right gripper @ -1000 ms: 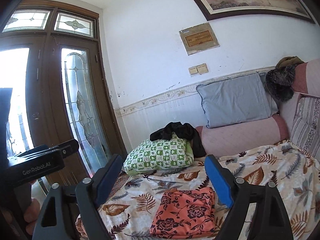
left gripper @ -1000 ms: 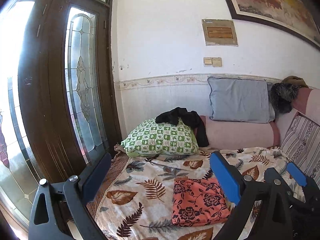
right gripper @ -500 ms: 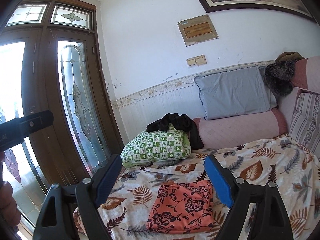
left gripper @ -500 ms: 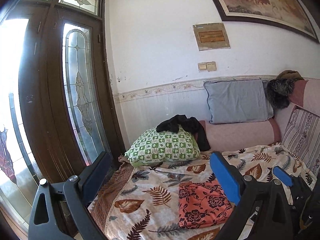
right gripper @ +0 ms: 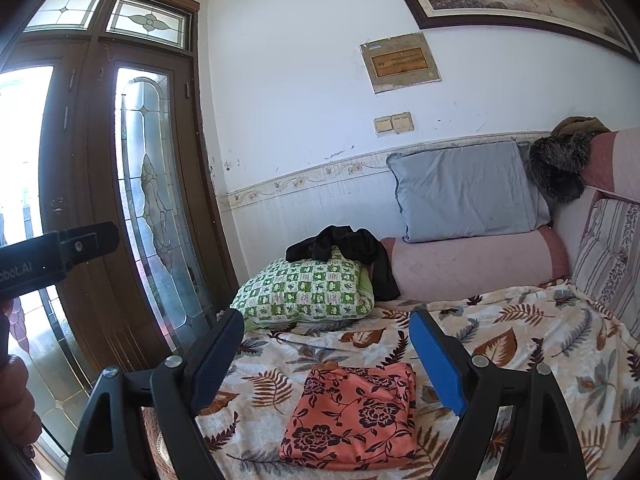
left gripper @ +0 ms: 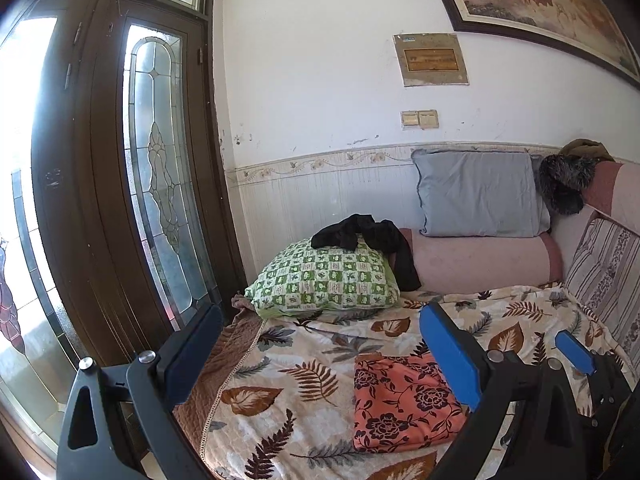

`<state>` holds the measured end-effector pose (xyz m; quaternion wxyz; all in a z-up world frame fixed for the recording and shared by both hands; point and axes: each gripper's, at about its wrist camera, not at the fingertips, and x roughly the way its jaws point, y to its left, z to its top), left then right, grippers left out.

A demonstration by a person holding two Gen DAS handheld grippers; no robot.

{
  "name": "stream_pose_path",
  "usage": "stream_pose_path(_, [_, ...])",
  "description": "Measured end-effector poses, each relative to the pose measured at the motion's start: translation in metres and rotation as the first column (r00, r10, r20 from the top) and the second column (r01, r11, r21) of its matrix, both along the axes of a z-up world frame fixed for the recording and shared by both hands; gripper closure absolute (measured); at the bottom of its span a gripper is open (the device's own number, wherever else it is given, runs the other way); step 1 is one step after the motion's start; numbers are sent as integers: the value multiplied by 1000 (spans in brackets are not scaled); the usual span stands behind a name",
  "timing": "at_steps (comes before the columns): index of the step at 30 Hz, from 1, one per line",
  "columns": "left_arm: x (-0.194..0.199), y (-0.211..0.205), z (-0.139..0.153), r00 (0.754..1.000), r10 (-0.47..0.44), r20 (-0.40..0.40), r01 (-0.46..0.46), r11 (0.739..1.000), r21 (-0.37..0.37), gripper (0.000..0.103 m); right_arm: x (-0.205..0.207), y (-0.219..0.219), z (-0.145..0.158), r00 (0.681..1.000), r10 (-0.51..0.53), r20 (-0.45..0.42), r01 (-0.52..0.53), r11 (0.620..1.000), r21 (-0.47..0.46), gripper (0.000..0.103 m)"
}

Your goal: Fold small clothes

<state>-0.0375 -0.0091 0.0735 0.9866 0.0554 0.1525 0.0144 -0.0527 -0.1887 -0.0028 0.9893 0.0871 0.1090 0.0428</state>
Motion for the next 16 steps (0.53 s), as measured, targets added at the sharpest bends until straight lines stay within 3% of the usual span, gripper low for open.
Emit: stream_pose_path(16, [54, 2, -24, 999, -17, -41, 16, 1000, -16, 4, 51, 4, -25, 996, 14, -89, -14, 1000, 2, 16])
